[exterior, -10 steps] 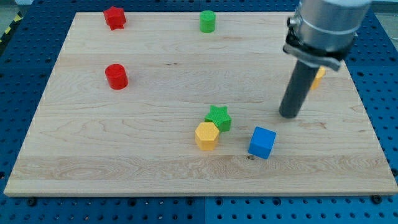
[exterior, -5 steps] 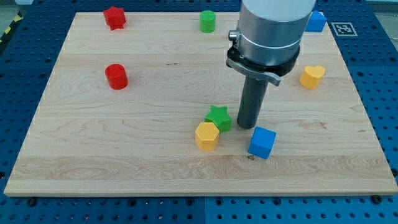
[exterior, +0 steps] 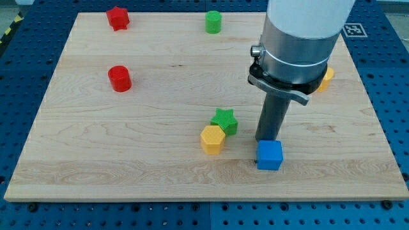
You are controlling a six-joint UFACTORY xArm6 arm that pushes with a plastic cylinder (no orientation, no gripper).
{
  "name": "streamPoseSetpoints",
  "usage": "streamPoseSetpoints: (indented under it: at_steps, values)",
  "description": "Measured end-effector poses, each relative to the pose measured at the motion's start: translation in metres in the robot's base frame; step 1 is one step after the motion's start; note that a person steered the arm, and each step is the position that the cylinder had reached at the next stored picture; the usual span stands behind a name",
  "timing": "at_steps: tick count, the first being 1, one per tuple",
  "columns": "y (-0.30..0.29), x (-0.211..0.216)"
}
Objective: Push the blue cube towards bottom left
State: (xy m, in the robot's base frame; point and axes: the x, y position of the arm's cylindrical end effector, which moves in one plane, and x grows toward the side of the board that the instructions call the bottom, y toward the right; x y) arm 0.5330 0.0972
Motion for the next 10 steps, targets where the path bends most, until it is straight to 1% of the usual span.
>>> streamPoseSetpoints:
  at_steps: [1, 3, 4, 5, 7, 9, 10]
  values:
    - [0.004, 0.003]
    - [0.034, 0.008]
    - [0.036, 0.02]
    - [0.036, 0.023]
    - [0.007, 0.028]
    - [0.002, 0.043]
    - [-0.006, 0.043]
